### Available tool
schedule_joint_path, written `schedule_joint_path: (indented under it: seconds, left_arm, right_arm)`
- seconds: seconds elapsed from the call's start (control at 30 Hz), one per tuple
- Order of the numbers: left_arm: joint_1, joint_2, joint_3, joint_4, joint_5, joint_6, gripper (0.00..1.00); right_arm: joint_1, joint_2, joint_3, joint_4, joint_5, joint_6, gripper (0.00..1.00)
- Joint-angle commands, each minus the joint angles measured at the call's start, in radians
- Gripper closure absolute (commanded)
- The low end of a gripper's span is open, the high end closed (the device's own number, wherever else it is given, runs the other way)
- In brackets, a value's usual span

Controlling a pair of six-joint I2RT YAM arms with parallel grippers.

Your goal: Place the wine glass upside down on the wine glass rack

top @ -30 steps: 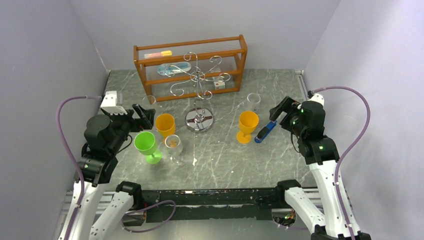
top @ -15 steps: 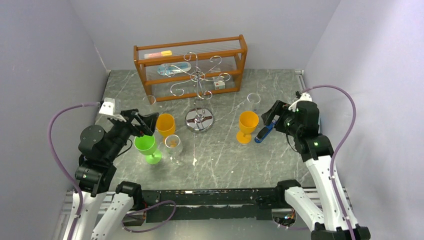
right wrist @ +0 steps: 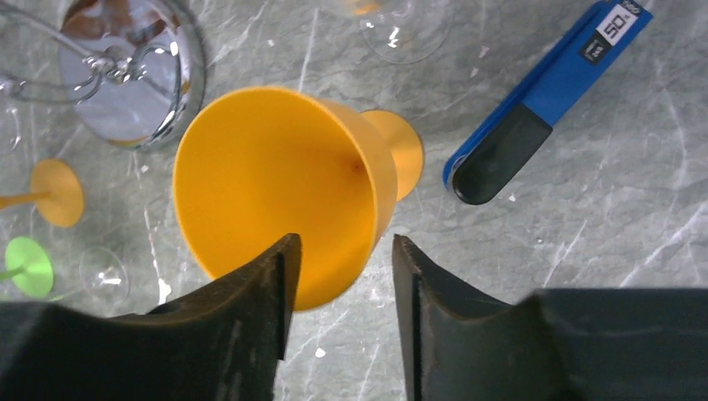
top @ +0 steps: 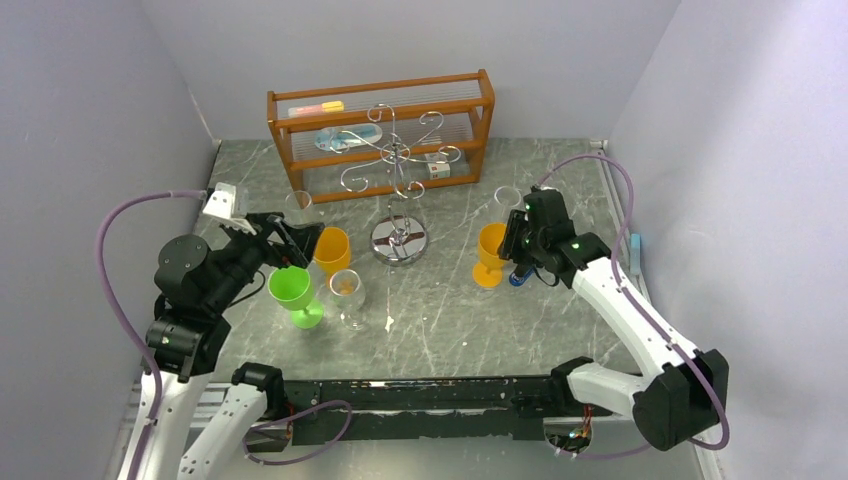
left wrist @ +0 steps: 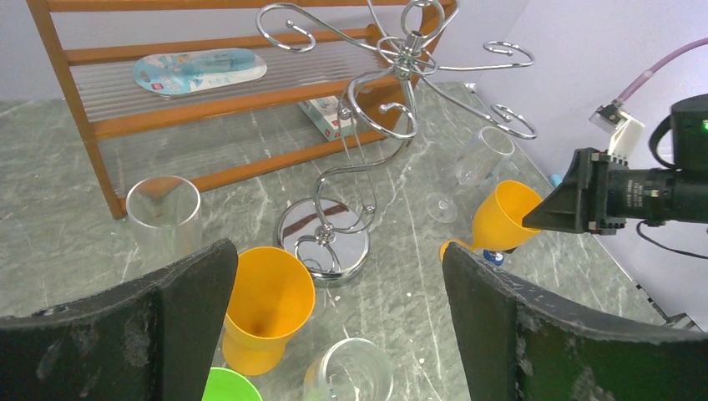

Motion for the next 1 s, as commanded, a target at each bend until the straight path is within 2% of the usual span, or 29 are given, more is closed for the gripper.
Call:
schedule_joint_path:
  seconds: [0.0, 0.07, 0.17, 0.3, 0.47, 0.6, 0.7, 0.9, 0.97]
  left_arm:
    - [0.009, -0.011, 0.046, -0.027, 0.037, 0.014, 0.03]
    - [0.009, -0.011, 0.060, -0.040, 0.026, 0.012, 0.03]
    - [0.008, -0.003, 0.101, -0.064, 0.005, -0.013, 0.03]
    - [0.008, 0.062, 0.257, -0.193, 0.016, -0.014, 0.03]
    - [0.008, 0.087, 0.360, -0.250, 0.029, -0.097, 0.03]
    - [0.007, 0.108, 0.407, -0.260, 0.108, -0.194, 0.05]
    - [0.009, 0.124, 0.411, -0.156, 0.285, -0.268, 0.10]
    - [0.011, 0.208, 0.505, 0.002, 0.405, -0.354, 0.06]
    - [0.011, 0.248, 0.486, 0.122, 0.496, -0.459, 0.07]
  right_arm:
    - [0.034, 0.028, 0.032, -0.001, 0.143, 0.046, 0.57]
    - [0.049, 0.039, 0.034, -0.006, 0.162, 0.052, 0.62]
    - [0.066, 0.045, 0.044, -0.018, 0.167, 0.052, 0.79]
    - [0.084, 0.028, 0.084, -0.048, 0.141, 0.048, 1.00]
    - [0.097, -0.058, 0.122, -0.058, 0.100, 0.048, 1.00]
    - [0.098, -0.232, 0.089, 0.048, 0.081, 0.067, 1.00]
    - [0.098, -0.359, 0.041, 0.176, 0.104, 0.091, 1.00]
    - [0.098, -0.486, -0.022, 0.451, 0.158, 0.105, 1.00]
    - [0.098, -0.513, -0.041, 0.574, 0.164, 0.108, 1.00]
